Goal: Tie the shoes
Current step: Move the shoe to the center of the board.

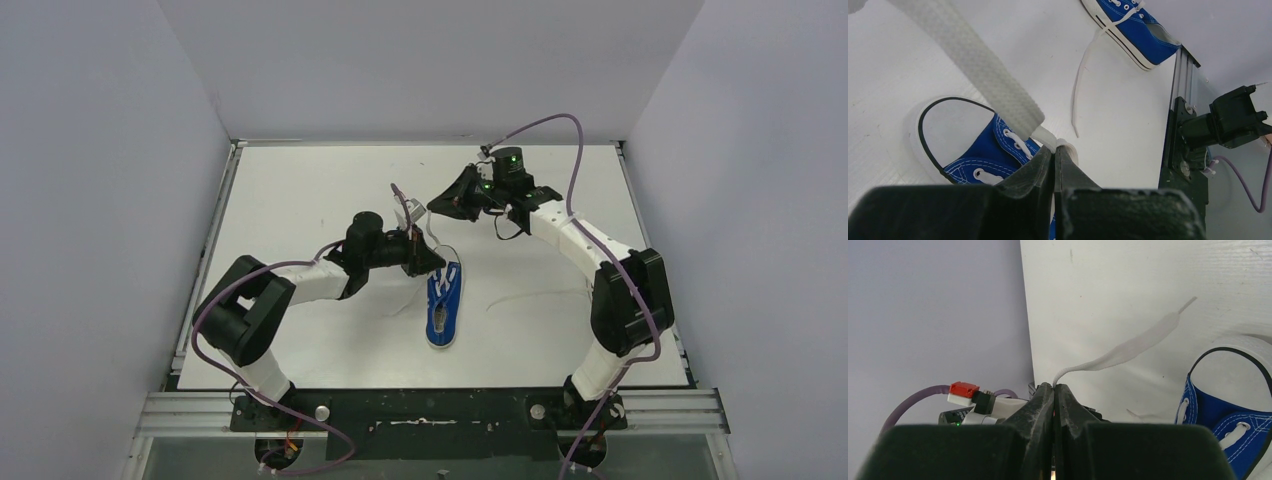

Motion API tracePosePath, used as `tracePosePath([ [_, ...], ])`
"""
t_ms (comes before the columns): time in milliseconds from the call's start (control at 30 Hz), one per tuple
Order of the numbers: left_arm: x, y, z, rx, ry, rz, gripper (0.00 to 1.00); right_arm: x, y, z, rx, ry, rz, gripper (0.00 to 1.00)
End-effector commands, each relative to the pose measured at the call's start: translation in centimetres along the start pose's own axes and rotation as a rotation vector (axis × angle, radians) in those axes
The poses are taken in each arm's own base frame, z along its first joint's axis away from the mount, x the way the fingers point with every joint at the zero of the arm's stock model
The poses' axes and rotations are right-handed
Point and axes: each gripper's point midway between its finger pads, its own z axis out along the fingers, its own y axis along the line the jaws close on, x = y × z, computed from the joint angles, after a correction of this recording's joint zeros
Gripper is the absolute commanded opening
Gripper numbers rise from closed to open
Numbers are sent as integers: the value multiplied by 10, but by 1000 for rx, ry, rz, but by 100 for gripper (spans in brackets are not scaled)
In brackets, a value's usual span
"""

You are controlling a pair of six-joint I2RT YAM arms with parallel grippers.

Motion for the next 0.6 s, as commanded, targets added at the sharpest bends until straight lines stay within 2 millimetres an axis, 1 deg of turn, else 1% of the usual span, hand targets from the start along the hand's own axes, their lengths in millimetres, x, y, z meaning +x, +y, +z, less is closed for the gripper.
tracePosePath([
  [0,-26,-15,-4,49,-58,102,0,-9,20,-4,-55,-13,-57,0],
  [133,-31,-10,-5,44,-60,153,0,-6,25,-11,-63,-5,-58,0],
  [333,-39,5,-8,26,-70,169,0,7,28,-33,-80,20,-103,0],
  [433,-42,7,-8,30,-79,166,0,12,23,-40,-74,39,-125,0],
  [567,-43,8,-6,29,-89,149,0,21,31,-47,-104,65,-170,0],
])
